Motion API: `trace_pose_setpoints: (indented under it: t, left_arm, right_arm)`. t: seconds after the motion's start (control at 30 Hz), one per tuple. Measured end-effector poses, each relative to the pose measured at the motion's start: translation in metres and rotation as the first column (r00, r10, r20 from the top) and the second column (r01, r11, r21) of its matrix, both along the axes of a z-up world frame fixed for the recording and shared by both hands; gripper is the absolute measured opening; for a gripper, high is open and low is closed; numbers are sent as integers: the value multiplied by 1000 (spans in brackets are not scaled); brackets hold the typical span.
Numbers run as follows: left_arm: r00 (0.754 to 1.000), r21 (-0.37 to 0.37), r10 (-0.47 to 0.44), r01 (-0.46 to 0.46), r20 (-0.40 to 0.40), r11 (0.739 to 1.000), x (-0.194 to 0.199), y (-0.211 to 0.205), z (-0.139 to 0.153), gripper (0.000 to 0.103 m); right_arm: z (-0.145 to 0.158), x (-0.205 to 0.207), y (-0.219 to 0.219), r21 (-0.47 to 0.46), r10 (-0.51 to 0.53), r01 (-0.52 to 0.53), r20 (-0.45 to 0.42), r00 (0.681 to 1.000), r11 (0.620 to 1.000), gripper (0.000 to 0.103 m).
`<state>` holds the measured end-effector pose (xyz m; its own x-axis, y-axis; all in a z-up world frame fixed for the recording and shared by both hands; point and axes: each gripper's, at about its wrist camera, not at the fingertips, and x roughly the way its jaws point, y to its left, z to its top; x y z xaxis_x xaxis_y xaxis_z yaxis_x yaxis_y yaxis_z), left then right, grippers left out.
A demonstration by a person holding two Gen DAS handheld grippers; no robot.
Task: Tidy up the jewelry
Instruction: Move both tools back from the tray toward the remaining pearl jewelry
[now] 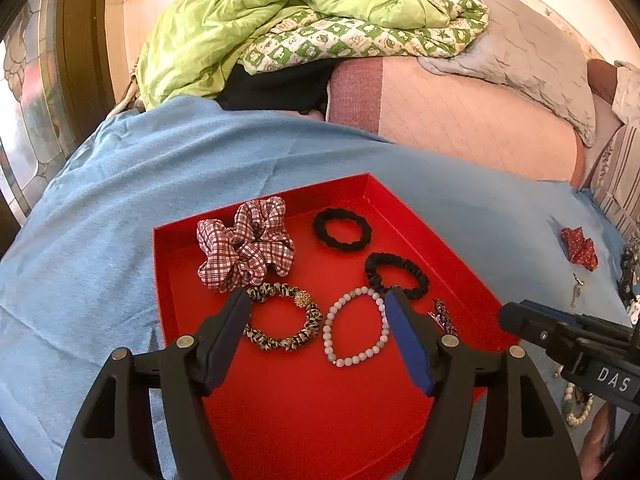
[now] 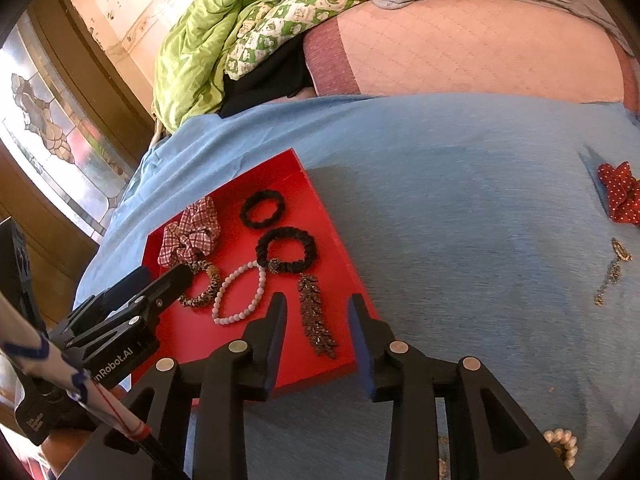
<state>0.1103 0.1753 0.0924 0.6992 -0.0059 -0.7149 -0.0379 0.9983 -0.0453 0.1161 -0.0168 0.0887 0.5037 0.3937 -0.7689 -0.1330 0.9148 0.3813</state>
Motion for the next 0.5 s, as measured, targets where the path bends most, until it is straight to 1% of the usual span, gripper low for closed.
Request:
trace_pose_setpoints:
  t: [0.1,0.27,0.33,0.43,0.5]
  left_arm:
    - [1000,-3,12,-12,4,1000,-2,0,2,73]
    - [999,-10,39,-39,22,999,-9,-4,6,73]
    - [998,-17,47,-47,34,999,-13,-6,9,73]
    - [997,-20,53,-52,55,998,-22,-12,13,74]
    - [997,-23,41,-40,59,999,-29,-18,16,74]
  right_arm:
    - [1,-1,-2,-1,-1,1,3,1000,1000,36]
    - [4,-6,-9,0,-7,7,7,1000,1000,37]
    - [7,-10,-13,4,-12,11,12,1000,1000,39]
    - [16,-19,-23,7,-26,26,27,999,1000,40]
    - [23,-27,-34,13,-42,42,42,998,999,40]
